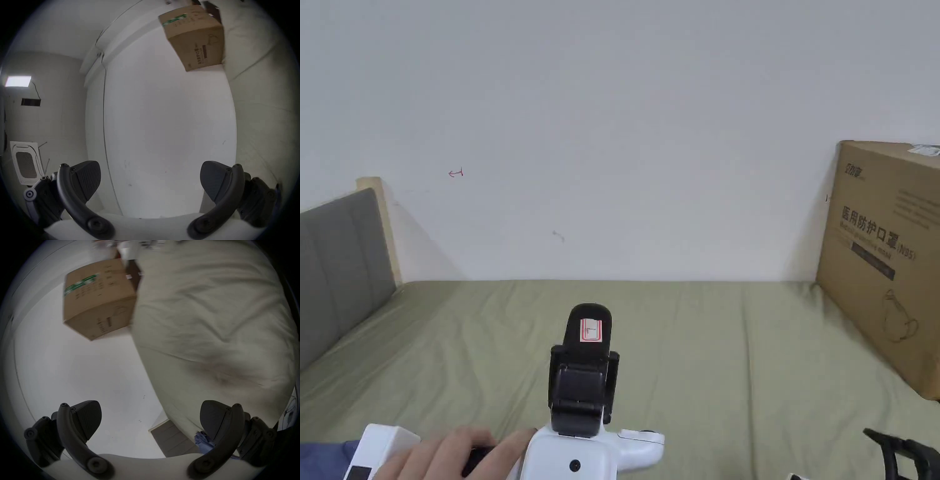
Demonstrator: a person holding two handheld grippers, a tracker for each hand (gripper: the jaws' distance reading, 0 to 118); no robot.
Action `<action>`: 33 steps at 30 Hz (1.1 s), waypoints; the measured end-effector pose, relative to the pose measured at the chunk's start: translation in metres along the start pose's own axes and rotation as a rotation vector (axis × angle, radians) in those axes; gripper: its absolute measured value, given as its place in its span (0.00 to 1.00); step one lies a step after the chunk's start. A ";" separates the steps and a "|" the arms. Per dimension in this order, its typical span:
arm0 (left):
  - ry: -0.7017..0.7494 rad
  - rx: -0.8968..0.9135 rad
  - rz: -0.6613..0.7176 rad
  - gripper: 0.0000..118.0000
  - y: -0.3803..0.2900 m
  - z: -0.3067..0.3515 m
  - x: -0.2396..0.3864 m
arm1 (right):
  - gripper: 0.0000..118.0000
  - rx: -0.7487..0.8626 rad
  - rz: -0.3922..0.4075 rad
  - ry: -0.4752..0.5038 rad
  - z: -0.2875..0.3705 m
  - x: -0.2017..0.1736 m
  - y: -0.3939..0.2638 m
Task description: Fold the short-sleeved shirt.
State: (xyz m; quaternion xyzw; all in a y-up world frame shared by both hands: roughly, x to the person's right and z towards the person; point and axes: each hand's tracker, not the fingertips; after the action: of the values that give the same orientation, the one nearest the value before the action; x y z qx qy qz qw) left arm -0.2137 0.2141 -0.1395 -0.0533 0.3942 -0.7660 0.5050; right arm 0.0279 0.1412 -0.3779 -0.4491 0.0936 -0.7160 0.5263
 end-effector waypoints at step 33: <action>-0.280 -0.645 1.638 1.00 -0.068 -0.018 -0.045 | 1.00 0.466 1.996 0.176 0.033 -0.060 -0.147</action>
State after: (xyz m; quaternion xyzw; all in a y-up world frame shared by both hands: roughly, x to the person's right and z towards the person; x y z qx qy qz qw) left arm -0.2508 0.2733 -0.0927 0.0127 0.4397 -0.0031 0.8980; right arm -0.0436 0.2659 -0.3019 0.0007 0.3211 0.0170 0.9469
